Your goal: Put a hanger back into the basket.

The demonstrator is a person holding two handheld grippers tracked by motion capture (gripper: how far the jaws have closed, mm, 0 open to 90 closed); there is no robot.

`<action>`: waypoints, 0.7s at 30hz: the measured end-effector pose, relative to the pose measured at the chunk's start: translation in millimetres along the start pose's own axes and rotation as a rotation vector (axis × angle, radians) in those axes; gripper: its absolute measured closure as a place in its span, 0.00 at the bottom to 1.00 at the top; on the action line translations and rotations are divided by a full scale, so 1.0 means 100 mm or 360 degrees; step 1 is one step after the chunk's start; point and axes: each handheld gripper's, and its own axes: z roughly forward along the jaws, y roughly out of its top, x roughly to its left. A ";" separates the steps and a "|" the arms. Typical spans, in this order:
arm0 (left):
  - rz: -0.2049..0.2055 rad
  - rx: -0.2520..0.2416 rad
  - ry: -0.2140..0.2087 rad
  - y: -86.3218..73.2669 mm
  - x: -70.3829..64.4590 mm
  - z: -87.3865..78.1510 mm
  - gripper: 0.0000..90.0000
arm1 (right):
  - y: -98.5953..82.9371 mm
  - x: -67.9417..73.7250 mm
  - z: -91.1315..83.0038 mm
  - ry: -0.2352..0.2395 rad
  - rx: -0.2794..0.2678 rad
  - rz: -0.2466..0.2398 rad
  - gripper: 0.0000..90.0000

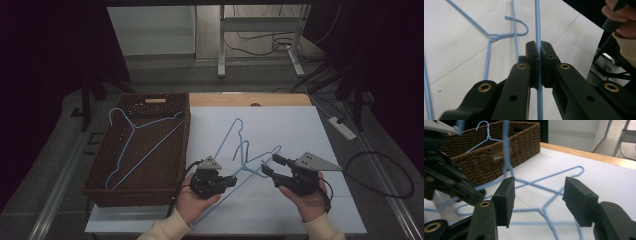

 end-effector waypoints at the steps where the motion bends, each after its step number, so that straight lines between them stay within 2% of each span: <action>1: 0.0003 -0.0003 0.0000 0.01 0.00 -0.01 0.96 | -0.02 -0.03 -0.03 -0.0006 -0.0004 0.0010 0.46; 5: 0.0001 -0.0027 -0.0010 0.05 0.00 -0.09 0.96 | -0.10 -0.11 -0.09 0.0000 0.0037 0.0010 0.43; 10: -0.0001 -0.0083 -0.0032 0.11 0.01 -0.25 0.96 | -0.21 -0.18 -0.11 -0.0033 0.0102 0.0007 0.42; 13: 0.0003 -0.0106 -0.0038 0.14 0.01 -0.32 0.96 | -0.22 -0.21 -0.12 -0.0041 0.0113 0.0006 0.42; 21: 0.0014 -0.0206 -0.0041 0.26 0.08 -0.64 0.96 | -0.28 -0.28 -0.13 -0.0057 0.0134 0.0020 0.42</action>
